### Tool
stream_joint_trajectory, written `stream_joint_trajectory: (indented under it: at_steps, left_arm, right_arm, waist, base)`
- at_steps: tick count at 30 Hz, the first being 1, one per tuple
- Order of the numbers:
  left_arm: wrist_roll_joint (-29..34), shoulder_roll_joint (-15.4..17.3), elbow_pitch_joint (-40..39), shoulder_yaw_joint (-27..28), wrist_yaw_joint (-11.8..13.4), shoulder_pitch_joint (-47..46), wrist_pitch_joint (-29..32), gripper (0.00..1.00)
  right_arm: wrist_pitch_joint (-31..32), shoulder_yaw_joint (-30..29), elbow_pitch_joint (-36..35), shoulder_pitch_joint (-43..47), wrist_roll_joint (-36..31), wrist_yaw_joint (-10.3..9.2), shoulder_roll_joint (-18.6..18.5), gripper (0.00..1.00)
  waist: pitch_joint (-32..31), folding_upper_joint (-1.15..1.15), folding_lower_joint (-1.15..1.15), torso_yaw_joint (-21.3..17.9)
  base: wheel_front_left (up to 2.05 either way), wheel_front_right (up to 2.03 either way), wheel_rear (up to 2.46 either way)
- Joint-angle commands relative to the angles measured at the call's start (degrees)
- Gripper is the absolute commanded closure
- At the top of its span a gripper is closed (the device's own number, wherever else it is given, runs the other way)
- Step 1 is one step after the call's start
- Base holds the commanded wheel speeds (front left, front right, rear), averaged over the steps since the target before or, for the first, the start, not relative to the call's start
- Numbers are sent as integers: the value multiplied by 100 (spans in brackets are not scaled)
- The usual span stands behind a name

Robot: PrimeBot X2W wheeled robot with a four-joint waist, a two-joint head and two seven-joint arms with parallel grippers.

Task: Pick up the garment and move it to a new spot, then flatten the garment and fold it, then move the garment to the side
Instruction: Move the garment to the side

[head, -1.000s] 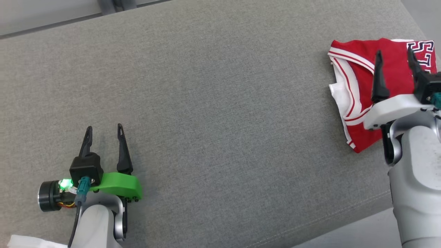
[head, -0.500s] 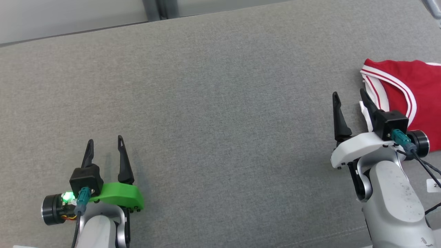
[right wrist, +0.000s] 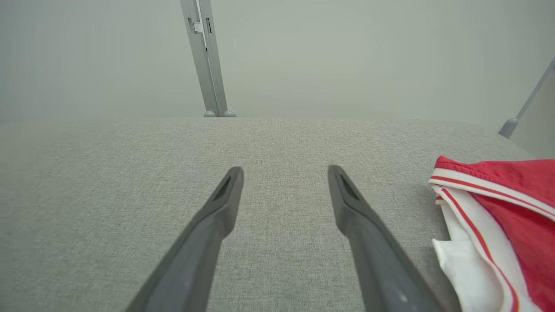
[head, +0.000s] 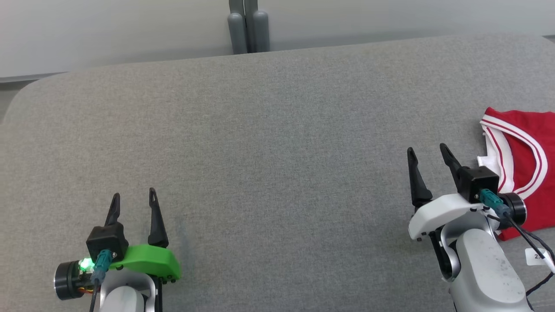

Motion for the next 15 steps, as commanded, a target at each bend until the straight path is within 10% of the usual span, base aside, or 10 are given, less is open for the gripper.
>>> stream_joint_trajectory:
  at_steps: [1, 15]
  left_arm:
    - [-37, 23, 22, 35, -38, 112, 6, 0]
    - [-117, 24, -37, 106, -168, 368, 7, 0]
  right_arm:
    - [-15, 23, -11, 120, 39, -10, 0, 0]
    - [-15, 220, 28, 367, 349, -10, 4, 0]
  waist:
    - [-184, 0, 0, 105]
    - [-412, 0, 0, 66]
  base:
    - [0, 0, 0]
    - [0, 0, 0]
